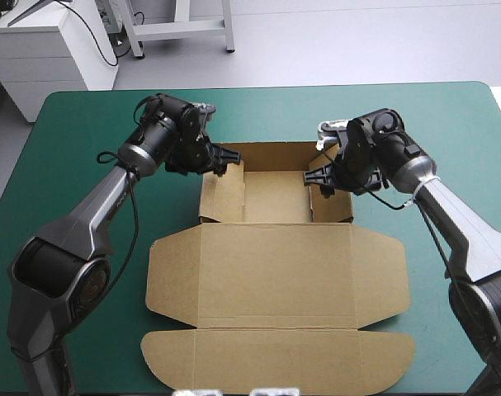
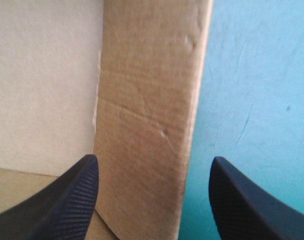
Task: Fold the box
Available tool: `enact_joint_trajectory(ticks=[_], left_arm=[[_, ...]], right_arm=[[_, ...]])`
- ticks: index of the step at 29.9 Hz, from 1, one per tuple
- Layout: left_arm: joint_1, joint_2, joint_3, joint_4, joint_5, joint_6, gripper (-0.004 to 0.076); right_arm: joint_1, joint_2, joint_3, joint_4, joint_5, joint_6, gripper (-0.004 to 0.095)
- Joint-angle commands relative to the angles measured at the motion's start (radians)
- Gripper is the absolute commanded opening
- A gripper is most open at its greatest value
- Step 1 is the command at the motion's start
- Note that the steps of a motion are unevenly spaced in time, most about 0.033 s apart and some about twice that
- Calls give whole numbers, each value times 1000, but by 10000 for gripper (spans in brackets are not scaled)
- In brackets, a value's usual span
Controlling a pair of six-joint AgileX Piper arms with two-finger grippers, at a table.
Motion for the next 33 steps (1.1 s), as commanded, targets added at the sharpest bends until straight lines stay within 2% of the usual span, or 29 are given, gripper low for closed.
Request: enact_joint_trajectory(ticks=[1,3,4,6,8,14,25,33], left_arm=[[-5,-65,-182,81,49,18,507],[-5,-75,-262,84,49,18,470],[-5,-83,-294,72,49,18,422],[-5,-120,-316,32,51,39,232],[-5,-166,-303,8,51,64,-15],[-12,-377,-107,-96,51,91,-8],[-26,-872,566,-76,31,85,-8],[-26,-1149,928,-49,-109,69,-8]], right_arm=[[-14,-47,-122,-17,15,1,594],[-21,-47,-163,-17,61,2,594],[-25,-49,-177,-17,76,2,594],[-28,-66,-177,13,76,2,594],[-28,-85,-165,49,76,2,594],[-28,-137,-52,56,74,20,593],[-28,-88,118,56,-39,-4,589],[-28,-55,153,70,-91,-6,589]])
